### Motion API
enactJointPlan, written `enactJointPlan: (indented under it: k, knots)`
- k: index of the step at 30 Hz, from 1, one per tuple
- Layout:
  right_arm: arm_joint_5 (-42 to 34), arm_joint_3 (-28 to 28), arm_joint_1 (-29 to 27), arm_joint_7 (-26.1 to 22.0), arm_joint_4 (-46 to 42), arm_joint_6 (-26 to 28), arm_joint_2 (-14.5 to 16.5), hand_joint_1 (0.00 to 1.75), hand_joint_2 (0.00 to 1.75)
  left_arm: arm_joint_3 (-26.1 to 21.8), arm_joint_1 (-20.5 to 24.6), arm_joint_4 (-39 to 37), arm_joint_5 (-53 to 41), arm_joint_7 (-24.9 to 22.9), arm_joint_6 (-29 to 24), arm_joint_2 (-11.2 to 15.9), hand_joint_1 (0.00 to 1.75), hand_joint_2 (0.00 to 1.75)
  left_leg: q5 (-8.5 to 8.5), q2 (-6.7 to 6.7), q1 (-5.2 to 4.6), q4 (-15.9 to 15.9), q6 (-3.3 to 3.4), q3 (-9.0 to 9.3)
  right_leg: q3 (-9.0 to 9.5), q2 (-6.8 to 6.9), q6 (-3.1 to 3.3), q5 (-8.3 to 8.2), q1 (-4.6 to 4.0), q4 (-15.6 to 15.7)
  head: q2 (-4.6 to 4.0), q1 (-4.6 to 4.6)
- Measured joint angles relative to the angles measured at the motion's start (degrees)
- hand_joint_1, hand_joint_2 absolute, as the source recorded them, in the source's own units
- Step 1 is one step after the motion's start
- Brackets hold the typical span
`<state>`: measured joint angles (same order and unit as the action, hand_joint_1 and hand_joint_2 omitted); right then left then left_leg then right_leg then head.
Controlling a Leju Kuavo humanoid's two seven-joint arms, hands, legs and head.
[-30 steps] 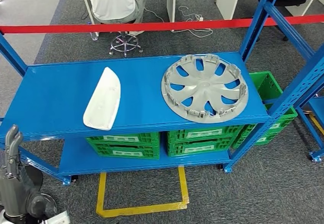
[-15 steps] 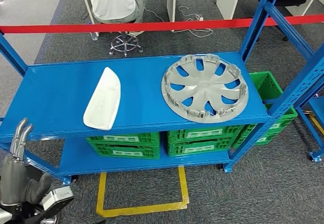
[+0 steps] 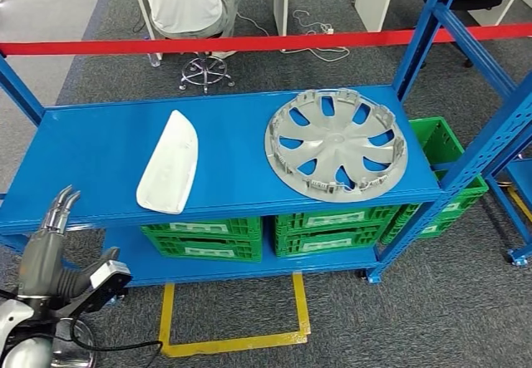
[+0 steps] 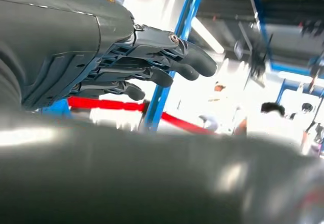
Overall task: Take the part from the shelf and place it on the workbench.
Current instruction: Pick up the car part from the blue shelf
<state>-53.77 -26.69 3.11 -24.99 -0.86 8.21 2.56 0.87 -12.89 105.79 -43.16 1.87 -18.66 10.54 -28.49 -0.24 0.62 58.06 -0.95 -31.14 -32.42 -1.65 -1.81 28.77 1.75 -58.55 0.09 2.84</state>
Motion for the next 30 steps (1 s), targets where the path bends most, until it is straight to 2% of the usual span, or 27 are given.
enactJointPlan:
  k: [5,8,12,17,30]
  knots:
    - [-0.95,-1.86,-0.01,0.5,0.12,0.08,-0.57,0.0,0.0,0.09,2.57,-3.54,-1.49,-1.29,1.68,0.75,0.0,1.75,0.01,0.0,0.0,0.0,-0.01,-0.01,-0.01,0.0,0.0,0.0,0.0,0.0,0.0,-0.01]
    - [-1.33,-2.92,0.01,0.67,0.14,0.03,-0.85,0.0,0.0,0.63,4.09,-5.59,-5.68,-2.17,1.9,1.02,0.0,1.75,0.01,0.0,0.0,0.01,-0.01,-0.01,-0.02,0.0,0.0,0.0,0.0,0.0,0.0,0.0]
    - [-1.57,-4.5,0.14,0.73,0.14,-0.31,-1.04,0.0,0.0,2.93,6.17,-8.95,-13.33,-3.41,1.79,1.56,0.0,1.75,0.01,0.0,0.0,0.01,-0.01,-0.01,-0.03,-0.02,-0.01,-0.01,0.0,0.0,0.0,0.01]
    - [-1.82,-5.78,0.25,0.8,0.15,-0.5,-1.25,0.0,0.0,5.03,7.6,-11.82,-15.88,-3.81,1.53,1.84,0.0,1.75,0.01,0.01,0.0,0.01,-0.01,-0.01,-0.04,-0.03,-0.02,-0.03,0.0,0.0,0.0,0.0]
    - [-4.5,-10.52,0.57,1.54,0.16,-0.63,-1.99,0.0,0.0,12.95,13.44,-22.77,-26.48,-4.68,-3.8,2.15,0.0,1.75,0.02,0.0,0.0,0.02,0.0,-0.01,-0.05,-0.04,-0.05,-0.05,0.01,0.0,0.0,0.01]
